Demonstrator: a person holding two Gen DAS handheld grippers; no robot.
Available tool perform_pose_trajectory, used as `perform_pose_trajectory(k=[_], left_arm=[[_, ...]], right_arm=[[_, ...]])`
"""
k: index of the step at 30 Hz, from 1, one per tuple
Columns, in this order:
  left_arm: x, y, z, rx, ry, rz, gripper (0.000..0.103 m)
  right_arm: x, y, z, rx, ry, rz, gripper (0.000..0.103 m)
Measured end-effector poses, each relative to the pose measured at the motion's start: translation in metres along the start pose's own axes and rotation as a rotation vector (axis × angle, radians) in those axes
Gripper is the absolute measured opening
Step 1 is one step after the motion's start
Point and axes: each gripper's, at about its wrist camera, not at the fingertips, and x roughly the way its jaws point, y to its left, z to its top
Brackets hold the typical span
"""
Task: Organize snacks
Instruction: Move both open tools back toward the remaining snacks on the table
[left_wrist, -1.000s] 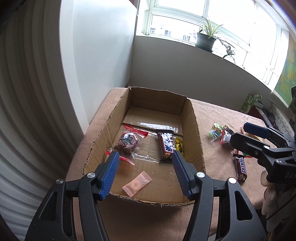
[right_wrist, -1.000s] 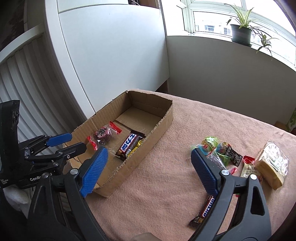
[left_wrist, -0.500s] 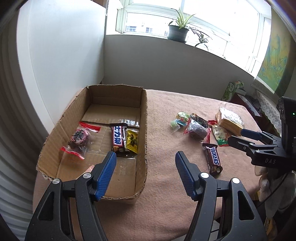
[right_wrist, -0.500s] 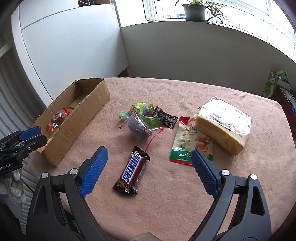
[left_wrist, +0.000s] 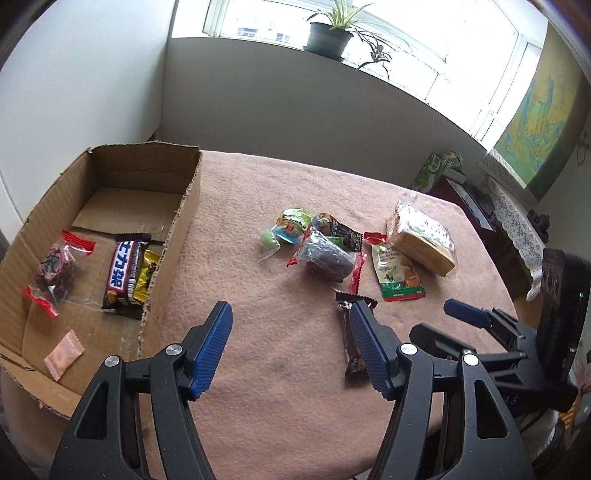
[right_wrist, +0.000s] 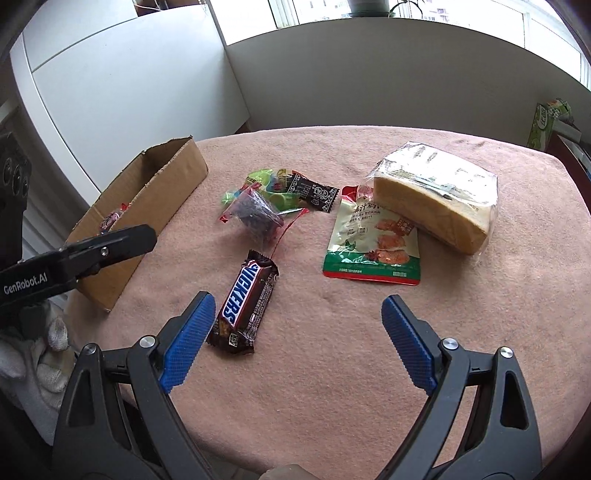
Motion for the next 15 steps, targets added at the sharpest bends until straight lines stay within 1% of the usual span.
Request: perform_pose_trajectory(k=[2,4,8,15], left_arm=[[0.014,-0.002,0.009,-0.04,0.029,-0.03,0.066],[0.027,-0.006,0.018,-0.068,0.047,-0.042,0.066],[0.052,-0.019,0.03,-0.091,0.091,-0.059,0.066],[0.09,-0.032,0.034,-0.105,0.157,-0.013,0.066]], right_arm=[[0.002,0.002,-0.004,0.0,0.002,0.0,0.094],[0.002,0.001,-0.008,0.011,0.004,0.004,0.094],[-0.003,-0.005,-0.011,0.037,-0.003,0.007,0.094],[-0.007,-0.001,-0.015,0.018,-0.011,-0.011,0.094]])
